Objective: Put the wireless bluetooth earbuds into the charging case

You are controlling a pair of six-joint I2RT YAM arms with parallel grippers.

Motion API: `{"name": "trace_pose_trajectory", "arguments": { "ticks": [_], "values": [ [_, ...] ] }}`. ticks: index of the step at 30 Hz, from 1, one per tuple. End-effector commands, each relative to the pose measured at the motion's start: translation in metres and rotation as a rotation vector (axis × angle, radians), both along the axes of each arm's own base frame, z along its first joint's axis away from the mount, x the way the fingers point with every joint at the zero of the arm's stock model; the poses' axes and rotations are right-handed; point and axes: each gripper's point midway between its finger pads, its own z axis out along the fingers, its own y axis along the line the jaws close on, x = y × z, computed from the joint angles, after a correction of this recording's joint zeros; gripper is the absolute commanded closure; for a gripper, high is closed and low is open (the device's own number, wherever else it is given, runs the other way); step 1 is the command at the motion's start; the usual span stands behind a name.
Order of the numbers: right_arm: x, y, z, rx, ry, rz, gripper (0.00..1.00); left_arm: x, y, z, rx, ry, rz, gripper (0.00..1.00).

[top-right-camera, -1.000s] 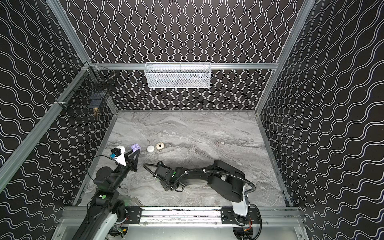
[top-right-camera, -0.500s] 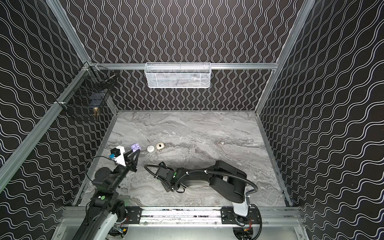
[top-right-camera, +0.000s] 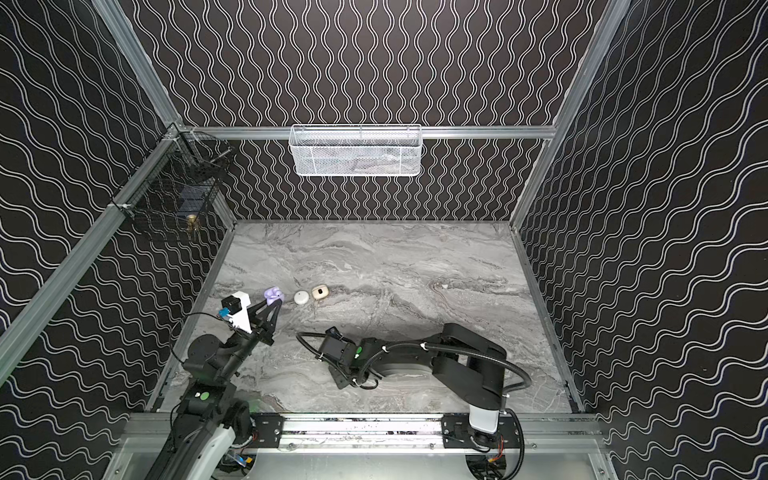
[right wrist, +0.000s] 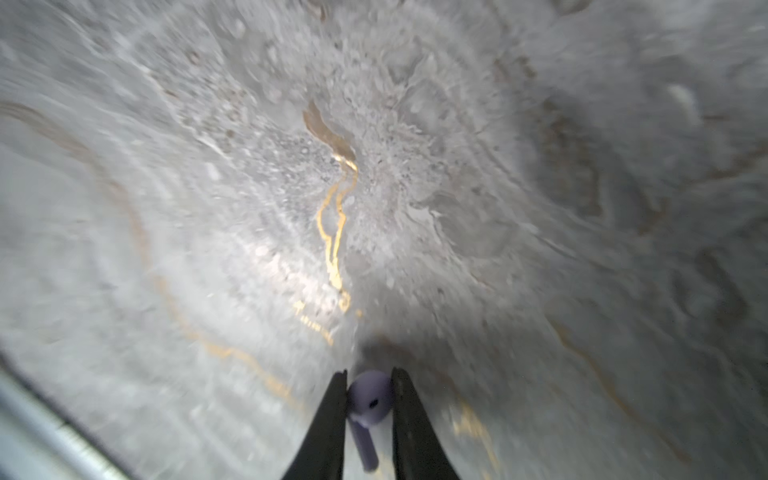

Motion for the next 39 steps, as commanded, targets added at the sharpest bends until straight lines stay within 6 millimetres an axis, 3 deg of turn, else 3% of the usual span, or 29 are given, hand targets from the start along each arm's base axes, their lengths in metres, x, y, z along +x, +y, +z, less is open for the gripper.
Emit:
{"name": "trace_pose_trajectory", "arguments": {
  "ticks": [1,7,10,15,23,31,39],
  "values": [
    [0.007,0.013,0.039,0.152,-0.034,-0.06,0.8,-0.013,-0.016,0.027,-0.016,-0.114,-0.115,1.0],
    [0.022,0.012,0.121,0.401,-0.183,-0.107,0.83,-0.026,-0.036,0.045,-0.037,-0.192,-0.263,1.0],
    [0.022,0.014,0.18,0.59,-0.278,-0.066,0.84,-0.035,-0.044,0.055,-0.05,-0.244,-0.331,1.0],
    [0.005,0.009,0.264,0.858,-0.434,0.033,0.87,-0.05,-0.05,0.07,-0.068,-0.31,-0.404,1.0],
    [-0.022,0.016,0.353,1.12,-0.556,0.215,0.92,-0.075,-0.054,0.087,-0.099,-0.393,-0.483,1.0],
    [-0.021,0.048,0.391,1.233,-0.627,0.26,0.93,-0.088,-0.055,0.101,-0.142,-0.432,-0.526,1.0],
    [-0.007,0.075,0.389,1.234,-0.66,0.232,0.93,-0.09,-0.051,0.107,-0.182,-0.437,-0.517,1.0]
  ]
}}
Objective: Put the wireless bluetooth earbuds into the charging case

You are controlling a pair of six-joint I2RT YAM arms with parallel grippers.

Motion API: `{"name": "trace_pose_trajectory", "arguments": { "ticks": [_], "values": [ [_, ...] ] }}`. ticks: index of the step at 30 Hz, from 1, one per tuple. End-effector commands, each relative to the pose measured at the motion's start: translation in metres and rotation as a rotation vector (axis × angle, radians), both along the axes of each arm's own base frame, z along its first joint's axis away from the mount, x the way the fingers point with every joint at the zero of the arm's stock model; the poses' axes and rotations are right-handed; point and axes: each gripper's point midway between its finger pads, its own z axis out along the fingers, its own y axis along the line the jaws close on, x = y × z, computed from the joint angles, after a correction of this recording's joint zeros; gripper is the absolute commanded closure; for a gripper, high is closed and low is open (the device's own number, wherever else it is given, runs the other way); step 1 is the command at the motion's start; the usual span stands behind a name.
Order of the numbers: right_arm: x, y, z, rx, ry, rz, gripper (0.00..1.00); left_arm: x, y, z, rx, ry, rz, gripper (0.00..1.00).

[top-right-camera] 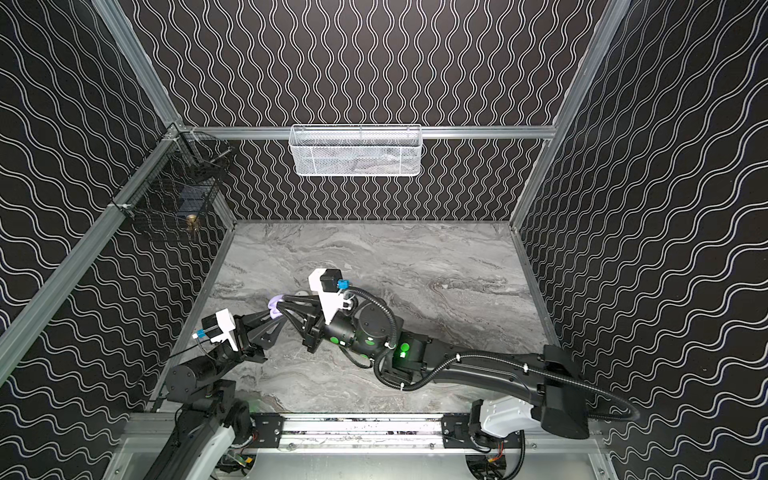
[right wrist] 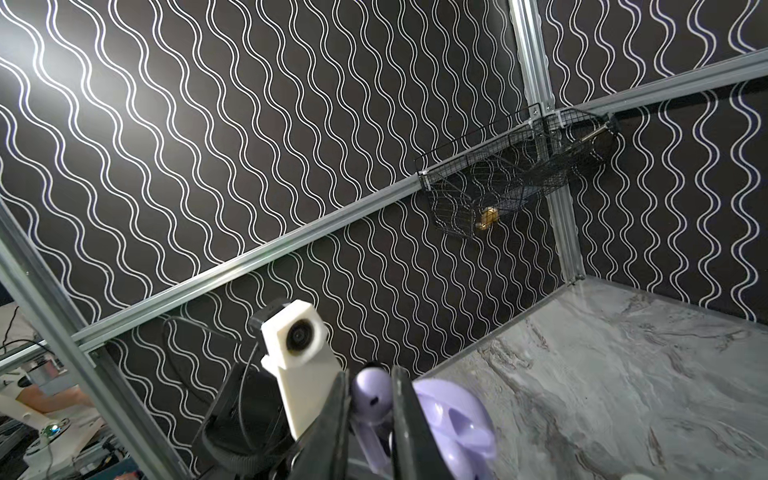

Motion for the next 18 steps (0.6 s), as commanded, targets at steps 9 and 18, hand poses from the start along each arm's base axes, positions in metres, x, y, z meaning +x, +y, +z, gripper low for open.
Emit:
{"name": "trace_pose_trajectory", "arguments": {
  "ticks": [9,18],
  "values": [
    [0.013,0.009,0.003,0.041,-0.022,-0.061,0.92,-0.004,0.004,0.009,-0.024,-0.017,0.016,1.0],
    [0.016,0.022,-0.014,0.015,0.01,-0.053,0.92,-0.003,0.006,0.009,-0.021,-0.011,0.037,1.0]
  ]
}}
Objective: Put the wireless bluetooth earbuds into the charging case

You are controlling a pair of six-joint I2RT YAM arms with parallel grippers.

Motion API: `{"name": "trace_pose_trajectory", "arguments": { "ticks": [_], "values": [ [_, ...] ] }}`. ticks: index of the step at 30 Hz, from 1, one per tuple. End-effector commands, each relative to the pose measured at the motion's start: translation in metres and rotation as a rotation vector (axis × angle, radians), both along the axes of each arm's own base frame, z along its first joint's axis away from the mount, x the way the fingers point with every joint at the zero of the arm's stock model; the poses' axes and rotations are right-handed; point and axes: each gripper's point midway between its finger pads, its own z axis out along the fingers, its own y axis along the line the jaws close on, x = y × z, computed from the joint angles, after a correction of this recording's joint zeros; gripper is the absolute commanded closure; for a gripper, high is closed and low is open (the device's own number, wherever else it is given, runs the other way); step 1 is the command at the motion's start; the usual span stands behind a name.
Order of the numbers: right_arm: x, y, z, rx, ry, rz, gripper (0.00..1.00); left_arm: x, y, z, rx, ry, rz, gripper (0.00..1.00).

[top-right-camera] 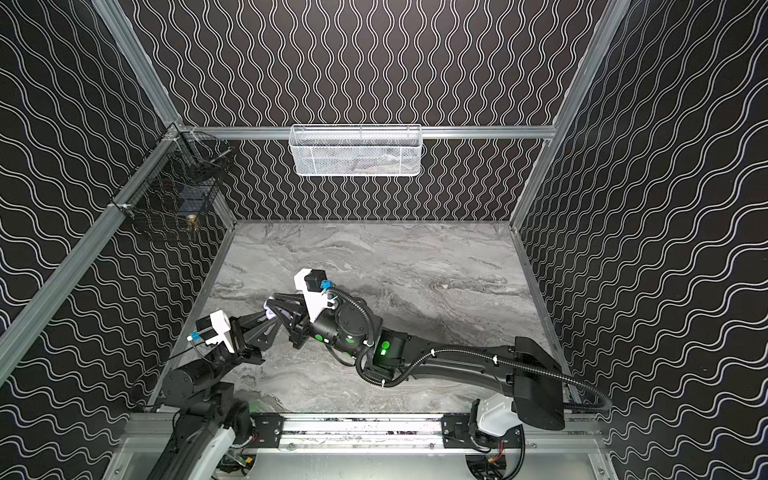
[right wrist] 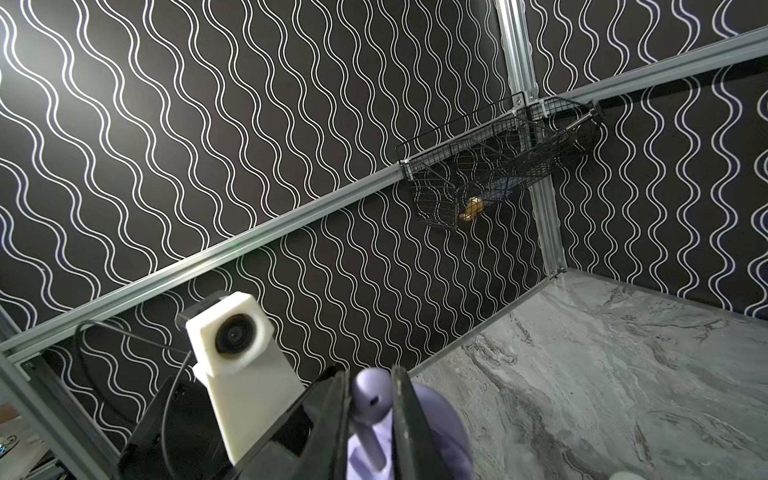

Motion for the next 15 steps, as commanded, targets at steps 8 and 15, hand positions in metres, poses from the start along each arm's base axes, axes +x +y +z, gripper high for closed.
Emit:
{"name": "trace_pose_trajectory", "arguments": {
  "ticks": [8,15],
  "values": [
    [0.002,-0.001,-0.002,0.027,0.014,-0.02,0.93,-0.001,0.004,0.007,0.0,-0.026,0.036,1.0],
    [0.004,-0.003,-0.014,0.005,0.029,-0.049,0.93,-0.001,0.006,0.007,0.012,-0.03,0.07,1.0]
  ]
}}
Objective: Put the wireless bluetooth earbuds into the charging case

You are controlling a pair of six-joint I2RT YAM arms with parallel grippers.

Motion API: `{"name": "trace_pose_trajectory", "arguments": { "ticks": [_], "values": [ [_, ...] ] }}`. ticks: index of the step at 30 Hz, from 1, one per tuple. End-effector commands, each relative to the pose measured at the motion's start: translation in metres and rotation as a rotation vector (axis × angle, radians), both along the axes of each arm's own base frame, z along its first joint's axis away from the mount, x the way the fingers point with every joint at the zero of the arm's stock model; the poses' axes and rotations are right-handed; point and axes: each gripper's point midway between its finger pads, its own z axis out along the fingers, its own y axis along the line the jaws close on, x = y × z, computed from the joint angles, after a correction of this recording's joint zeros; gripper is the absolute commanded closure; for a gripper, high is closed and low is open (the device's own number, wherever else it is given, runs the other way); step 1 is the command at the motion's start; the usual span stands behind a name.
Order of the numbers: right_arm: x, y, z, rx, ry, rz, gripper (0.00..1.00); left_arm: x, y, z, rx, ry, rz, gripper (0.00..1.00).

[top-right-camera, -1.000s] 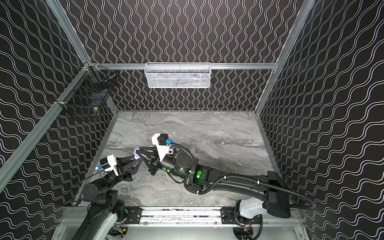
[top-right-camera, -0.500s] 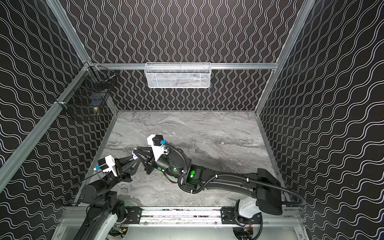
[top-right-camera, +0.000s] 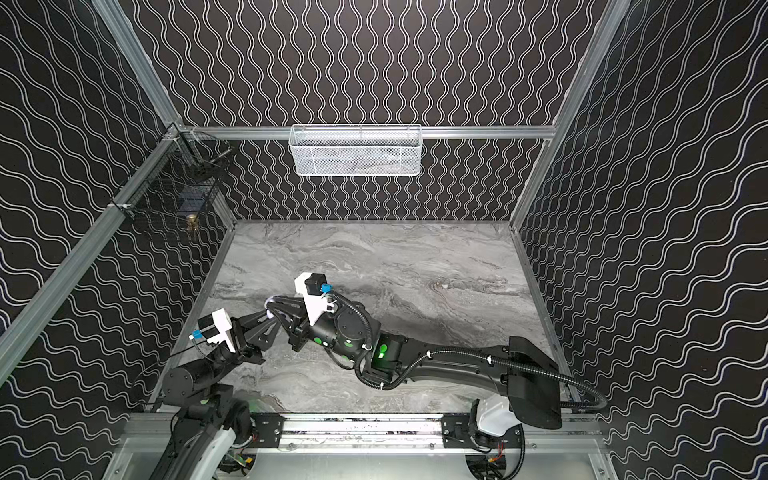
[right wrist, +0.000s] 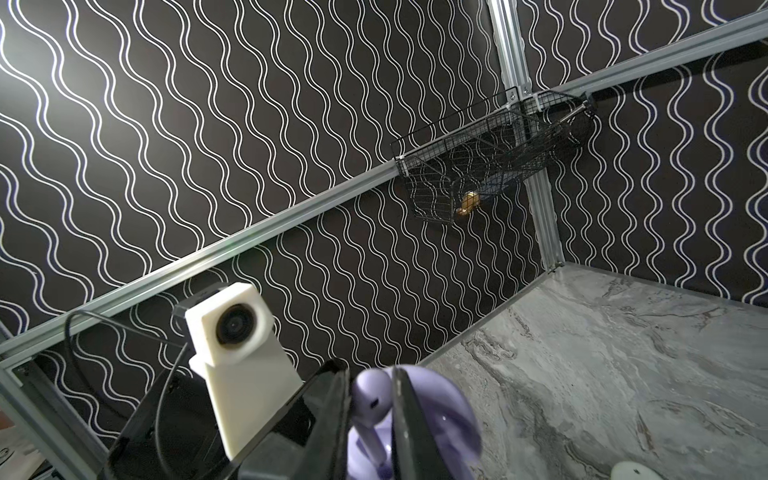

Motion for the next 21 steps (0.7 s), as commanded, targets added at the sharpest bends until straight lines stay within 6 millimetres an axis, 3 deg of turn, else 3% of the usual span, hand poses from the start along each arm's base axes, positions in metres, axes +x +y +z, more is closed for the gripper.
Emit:
{"name": "trace_pose_trajectory", "arguments": {
  "ticks": [1,21],
  "values": [
    [0.004,-0.002,-0.004,-0.005,0.014,-0.027,0.94,-0.004,0.004,0.012,0.006,-0.066,0.042,1.0],
    [0.001,-0.001,-0.022,-0.03,0.21,-0.058,0.95,-0.019,0.006,0.013,0.063,-0.173,0.095,1.0]
  ]
}}
